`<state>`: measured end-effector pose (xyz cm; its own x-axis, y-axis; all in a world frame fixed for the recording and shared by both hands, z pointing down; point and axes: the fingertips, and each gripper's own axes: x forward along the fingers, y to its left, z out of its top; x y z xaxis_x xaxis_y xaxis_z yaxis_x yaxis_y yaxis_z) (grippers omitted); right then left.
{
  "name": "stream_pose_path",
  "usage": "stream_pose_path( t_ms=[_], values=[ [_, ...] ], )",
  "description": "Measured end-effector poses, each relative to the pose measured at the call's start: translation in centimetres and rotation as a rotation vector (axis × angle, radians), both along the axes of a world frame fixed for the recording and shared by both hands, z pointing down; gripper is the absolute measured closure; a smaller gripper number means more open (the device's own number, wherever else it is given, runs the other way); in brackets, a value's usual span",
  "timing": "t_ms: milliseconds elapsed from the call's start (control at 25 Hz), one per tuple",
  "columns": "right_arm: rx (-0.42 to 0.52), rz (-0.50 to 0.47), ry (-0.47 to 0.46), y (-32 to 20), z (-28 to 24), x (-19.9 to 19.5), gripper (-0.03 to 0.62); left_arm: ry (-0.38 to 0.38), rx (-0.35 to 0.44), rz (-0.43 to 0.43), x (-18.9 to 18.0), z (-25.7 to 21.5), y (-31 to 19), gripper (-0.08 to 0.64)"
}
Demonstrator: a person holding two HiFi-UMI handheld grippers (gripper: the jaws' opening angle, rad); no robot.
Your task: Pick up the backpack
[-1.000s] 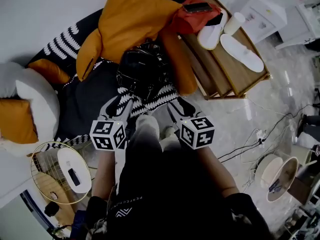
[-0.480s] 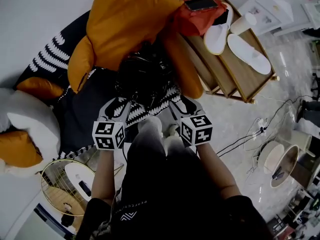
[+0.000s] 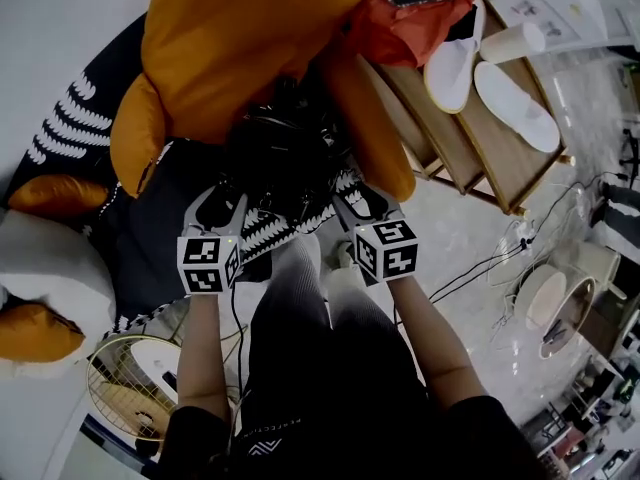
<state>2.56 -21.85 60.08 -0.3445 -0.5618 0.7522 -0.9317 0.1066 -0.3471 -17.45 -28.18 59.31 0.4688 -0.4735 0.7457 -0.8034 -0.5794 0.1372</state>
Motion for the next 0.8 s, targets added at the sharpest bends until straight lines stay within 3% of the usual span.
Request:
stream_pose_path(
  t_ms=[320,800],
  values=[
    [-0.053,0.024,-0.035,-2.2,4.7,0.1,0.368,-0.041,-0.033,0.046,-0.1,3.8,-2.1,0.341],
    [-0.096,-0.001,-0.045,-4.1,8.2,-0.3,0.345,-0.009,-0.078,0.072,0.2,7.2,-4.8,0.273]
  ],
)
